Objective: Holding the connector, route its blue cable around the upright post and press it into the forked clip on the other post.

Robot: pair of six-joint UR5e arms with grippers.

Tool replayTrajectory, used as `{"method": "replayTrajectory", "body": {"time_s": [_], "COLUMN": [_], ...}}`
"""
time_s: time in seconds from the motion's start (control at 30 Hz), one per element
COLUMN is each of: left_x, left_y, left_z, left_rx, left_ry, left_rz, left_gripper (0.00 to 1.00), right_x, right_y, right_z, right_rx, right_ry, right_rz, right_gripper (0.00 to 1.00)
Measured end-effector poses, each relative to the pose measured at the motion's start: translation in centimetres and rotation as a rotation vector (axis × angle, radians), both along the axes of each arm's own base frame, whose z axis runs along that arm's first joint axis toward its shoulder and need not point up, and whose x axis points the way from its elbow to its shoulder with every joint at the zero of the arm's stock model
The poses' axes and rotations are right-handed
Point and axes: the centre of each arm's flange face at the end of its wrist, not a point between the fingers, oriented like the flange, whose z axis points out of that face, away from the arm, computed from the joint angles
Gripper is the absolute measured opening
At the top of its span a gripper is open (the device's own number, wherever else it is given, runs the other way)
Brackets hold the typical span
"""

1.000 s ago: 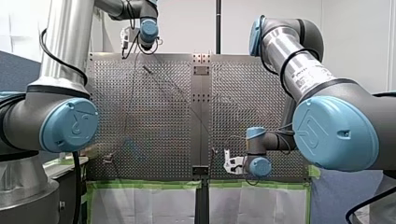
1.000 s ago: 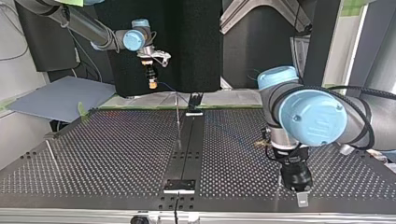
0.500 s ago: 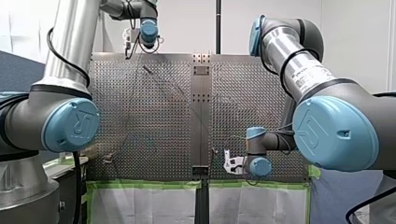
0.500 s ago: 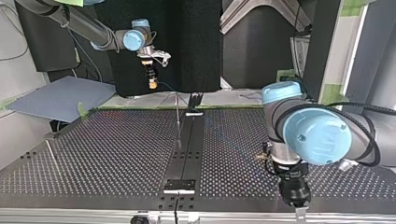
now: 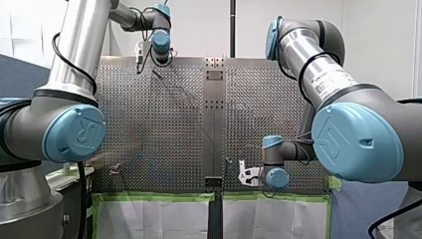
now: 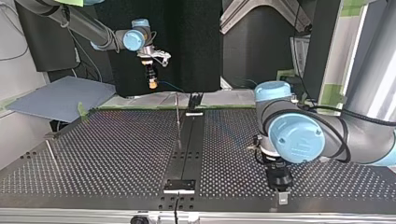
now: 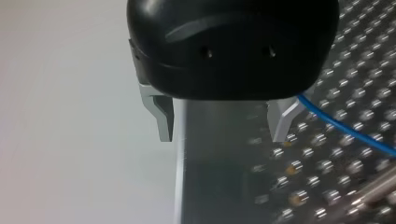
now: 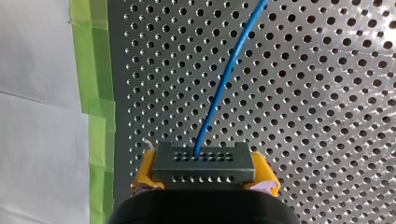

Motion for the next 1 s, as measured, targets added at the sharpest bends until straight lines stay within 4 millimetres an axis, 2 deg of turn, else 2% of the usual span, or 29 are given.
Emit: {"method": "replayTrajectory", "body": {"time_s": [0.47, 0.7, 0.83, 1.0], "left_x": [-1.4, -0.9, -0.7, -0.4], "left_y": [-1.1, -2.7, -3.2, -2.8], "left_z": [-1.5, -3.5, -3.7, -3.6], "left_rx": [-0.049, -0.052, -0.065, -0.089], "left_ry": [0.064, 0.089, 0.073, 0.058], "left_rz": [0.026, 0.020, 0.016, 0.028], "left_gripper": [0.99, 0.99, 0.99, 0.99], "right_x": [0.0, 0.0, 0.0, 0.0], "right_y": [0.0, 0.0, 0.0, 0.0], "right_z": [0.0, 0.0, 0.0, 0.0], "right_rx": [0.000, 0.000, -0.001, -0.002], "right_ry": [0.003, 0.003, 0.003, 0.003], "right_rz": [0.001, 0.001, 0.001, 0.001], "right_gripper": [0.00, 0.00, 0.00, 0.00]}}
